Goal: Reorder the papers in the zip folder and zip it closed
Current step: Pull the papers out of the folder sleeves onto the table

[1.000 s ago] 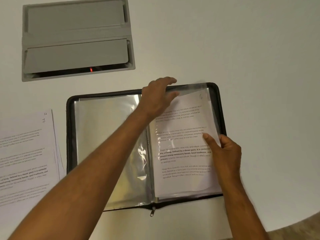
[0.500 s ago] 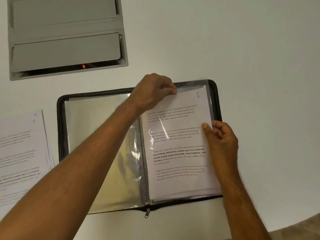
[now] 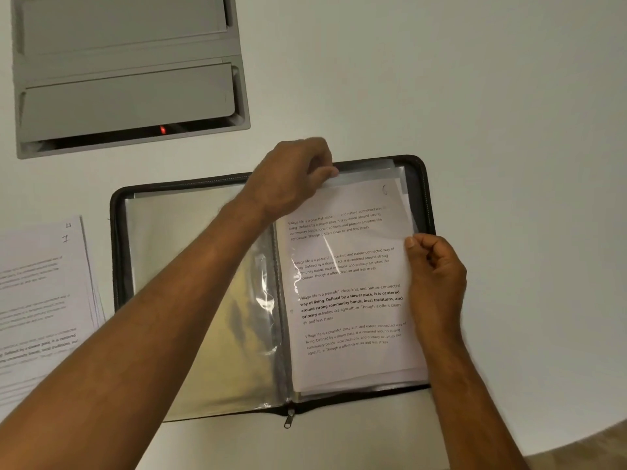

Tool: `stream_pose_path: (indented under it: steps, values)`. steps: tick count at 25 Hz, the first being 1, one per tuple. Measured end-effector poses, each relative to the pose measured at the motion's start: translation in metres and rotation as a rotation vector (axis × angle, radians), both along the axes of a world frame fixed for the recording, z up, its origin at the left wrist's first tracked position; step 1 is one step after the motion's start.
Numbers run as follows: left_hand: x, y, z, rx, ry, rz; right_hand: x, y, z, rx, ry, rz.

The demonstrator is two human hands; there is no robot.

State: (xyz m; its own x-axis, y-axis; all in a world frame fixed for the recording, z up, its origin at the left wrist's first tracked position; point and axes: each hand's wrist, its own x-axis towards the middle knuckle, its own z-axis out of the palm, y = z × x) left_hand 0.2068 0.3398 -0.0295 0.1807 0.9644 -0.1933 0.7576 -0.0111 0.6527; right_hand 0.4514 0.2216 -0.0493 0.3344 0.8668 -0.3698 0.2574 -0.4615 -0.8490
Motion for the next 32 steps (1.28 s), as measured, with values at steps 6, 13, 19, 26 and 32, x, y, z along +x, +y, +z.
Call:
stream_pose_path:
  steps: [6, 13, 19, 26, 32]
  values:
    - [-0.003, 0.016, -0.003, -0.244, 0.023, -0.152, 0.001, -0.002, 0.0, 0.004, 0.036, -0.001]
    - [-0.001, 0.026, -0.004, -0.238, 0.03, -0.154, 0.002, -0.003, -0.001, -0.029, 0.069, 0.011]
    - [-0.004, 0.051, -0.003, -0.104, 0.039, -0.021, -0.001, -0.008, -0.008, -0.045, 0.033, 0.035]
    - [-0.019, 0.089, 0.004, -0.008, -0.023, 0.095, -0.001, -0.008, -0.006, -0.051, 0.007, 0.076]
    - [-0.03, 0.113, 0.022, 0.124, 0.009, 0.117, -0.002, -0.003, -0.011, -0.051, -0.02, 0.093]
